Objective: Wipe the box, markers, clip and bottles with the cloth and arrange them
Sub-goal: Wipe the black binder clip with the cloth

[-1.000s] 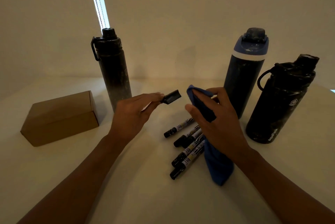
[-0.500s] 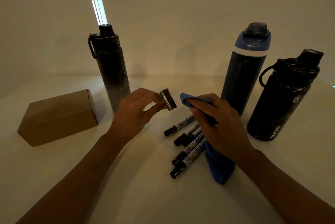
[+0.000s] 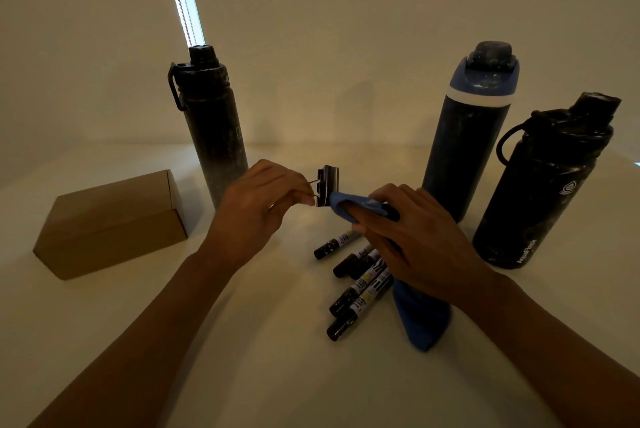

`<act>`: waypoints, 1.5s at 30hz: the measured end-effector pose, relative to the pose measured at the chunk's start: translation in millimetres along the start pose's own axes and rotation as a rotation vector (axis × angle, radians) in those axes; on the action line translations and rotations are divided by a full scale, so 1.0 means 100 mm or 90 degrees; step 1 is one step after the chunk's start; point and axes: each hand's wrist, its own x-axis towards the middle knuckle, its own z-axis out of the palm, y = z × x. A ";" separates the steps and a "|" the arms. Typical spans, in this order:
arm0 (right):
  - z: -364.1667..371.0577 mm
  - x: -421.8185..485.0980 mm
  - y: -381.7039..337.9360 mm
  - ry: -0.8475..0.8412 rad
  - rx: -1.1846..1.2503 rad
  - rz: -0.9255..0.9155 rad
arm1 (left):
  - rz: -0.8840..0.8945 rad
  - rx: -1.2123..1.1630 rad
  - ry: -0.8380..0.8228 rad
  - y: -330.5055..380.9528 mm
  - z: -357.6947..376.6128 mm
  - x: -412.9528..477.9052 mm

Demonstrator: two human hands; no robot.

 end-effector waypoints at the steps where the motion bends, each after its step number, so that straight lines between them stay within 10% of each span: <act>1: 0.04 0.00 0.02 0.034 -0.020 0.018 | -0.004 -0.004 -0.002 0.01 0.00 0.01; 6: 0.08 0.04 -0.02 0.124 -0.039 0.100 | -0.020 0.003 -0.036 0.03 0.02 0.01; 11: -0.18 0.04 -0.03 -0.108 -0.113 -0.051 | -0.059 -0.002 -0.005 0.03 -0.01 0.01; 20: -0.12 0.10 -0.05 0.048 -0.115 0.048 | -0.057 -0.035 -0.009 0.16 -0.01 0.05; 25: -0.15 0.04 -0.12 -0.122 -0.145 -0.078 | -0.087 -0.019 0.014 0.09 -0.02 0.03; 45: -0.15 0.06 -0.17 -0.124 -0.107 -0.010 | -0.097 -0.026 -0.004 0.10 0.02 0.02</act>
